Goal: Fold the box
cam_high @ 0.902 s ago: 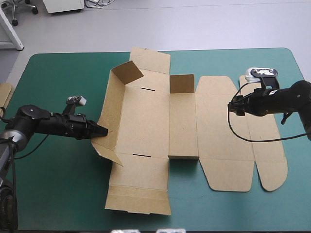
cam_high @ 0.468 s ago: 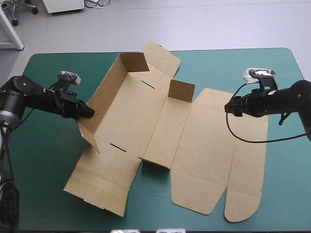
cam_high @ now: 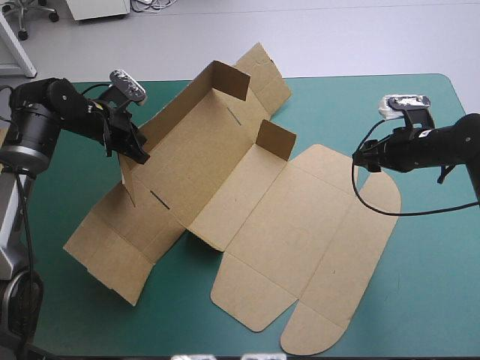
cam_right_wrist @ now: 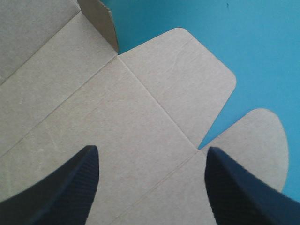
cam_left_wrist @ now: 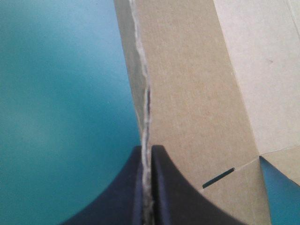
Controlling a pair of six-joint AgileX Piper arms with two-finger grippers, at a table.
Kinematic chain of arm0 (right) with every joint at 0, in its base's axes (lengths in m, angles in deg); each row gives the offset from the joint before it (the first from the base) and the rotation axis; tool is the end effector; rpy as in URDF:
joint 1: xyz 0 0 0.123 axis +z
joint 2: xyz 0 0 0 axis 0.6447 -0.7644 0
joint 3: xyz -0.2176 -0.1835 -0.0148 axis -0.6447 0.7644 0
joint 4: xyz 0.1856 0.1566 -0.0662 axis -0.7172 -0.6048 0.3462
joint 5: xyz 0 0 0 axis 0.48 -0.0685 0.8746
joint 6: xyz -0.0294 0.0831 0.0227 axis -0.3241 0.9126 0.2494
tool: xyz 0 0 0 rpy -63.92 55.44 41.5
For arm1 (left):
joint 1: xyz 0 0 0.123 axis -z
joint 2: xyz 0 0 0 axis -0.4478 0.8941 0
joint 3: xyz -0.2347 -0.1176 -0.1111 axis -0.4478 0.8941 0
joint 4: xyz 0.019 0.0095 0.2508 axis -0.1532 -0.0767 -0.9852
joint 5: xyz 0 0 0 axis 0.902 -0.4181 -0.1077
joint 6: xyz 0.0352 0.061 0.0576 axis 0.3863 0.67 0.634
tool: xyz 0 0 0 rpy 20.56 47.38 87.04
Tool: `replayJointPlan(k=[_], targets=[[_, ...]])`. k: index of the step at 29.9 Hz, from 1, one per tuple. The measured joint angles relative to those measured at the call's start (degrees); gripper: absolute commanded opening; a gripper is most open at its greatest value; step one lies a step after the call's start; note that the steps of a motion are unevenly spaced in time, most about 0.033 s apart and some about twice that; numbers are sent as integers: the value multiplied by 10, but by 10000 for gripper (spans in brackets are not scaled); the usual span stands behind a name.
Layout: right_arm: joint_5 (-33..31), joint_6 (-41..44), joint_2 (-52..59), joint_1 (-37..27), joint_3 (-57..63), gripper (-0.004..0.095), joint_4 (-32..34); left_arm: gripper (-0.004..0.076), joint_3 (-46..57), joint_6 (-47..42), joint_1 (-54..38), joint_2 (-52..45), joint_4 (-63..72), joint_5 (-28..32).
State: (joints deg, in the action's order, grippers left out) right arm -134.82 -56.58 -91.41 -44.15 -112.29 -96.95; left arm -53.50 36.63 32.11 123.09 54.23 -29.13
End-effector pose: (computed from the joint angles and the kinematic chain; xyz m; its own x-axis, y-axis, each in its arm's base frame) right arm 0.2930 0.0162 0.3648 -0.7791 -0.0739 -0.6225 -0.2811 0.9288 0.2415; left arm 0.3320 -0.0550 0.3943 -0.5052 0.6951 -0.5114 0.7374 0.6556 0.1627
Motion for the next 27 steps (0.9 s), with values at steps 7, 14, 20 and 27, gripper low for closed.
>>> replayJointPlan(k=[7,14,20,27], targets=[[-4,10,0,0,0,597,31,-10,-9,5,61,3,-32,72],[-4,17,0,0,0,596,46,15,-13,113,118,10,-76,64],[-13,25,0,0,0,596,49,15,-22,203,120,20,-87,49],[-28,33,0,0,0,596,49,15,-95,306,120,25,-74,40]])
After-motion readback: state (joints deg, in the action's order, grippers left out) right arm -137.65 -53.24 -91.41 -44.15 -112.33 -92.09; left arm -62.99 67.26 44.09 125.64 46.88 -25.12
